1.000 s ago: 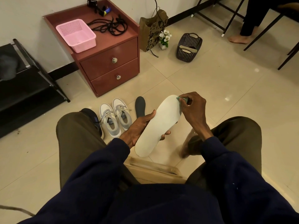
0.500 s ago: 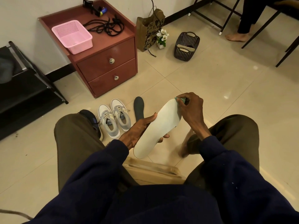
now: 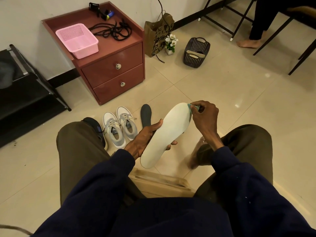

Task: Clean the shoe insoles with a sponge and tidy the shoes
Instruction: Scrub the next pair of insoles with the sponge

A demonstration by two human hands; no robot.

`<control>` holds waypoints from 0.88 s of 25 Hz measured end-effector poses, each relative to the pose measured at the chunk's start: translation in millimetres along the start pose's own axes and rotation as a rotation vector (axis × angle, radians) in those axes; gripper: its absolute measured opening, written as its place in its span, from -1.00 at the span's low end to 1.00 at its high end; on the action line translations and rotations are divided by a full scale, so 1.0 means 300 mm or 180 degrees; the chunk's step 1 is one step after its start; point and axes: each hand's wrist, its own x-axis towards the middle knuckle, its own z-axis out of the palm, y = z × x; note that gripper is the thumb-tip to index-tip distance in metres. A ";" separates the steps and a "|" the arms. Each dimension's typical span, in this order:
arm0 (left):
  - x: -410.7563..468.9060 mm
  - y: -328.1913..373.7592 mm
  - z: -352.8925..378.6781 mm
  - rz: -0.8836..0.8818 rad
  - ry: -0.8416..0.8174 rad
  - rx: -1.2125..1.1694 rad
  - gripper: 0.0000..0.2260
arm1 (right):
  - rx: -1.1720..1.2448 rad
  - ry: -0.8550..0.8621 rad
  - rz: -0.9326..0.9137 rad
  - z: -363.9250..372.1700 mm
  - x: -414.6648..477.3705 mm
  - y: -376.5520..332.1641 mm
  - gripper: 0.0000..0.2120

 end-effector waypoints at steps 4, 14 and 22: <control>-0.005 0.006 0.010 0.0009 0.0044 0.0064 -0.43 | 0.0096 0.0032 0.0095 0.007 0.001 -0.018 -0.92; 0.018 -0.007 0.017 0.0072 0.0386 0.0017 -0.54 | -0.0077 -0.0547 -0.0951 0.097 -0.098 -0.078 -0.88; 0.006 0.051 -0.029 0.0670 0.0816 -0.0763 -0.56 | 0.0109 -0.1642 -0.2215 0.169 -0.308 -0.187 -0.88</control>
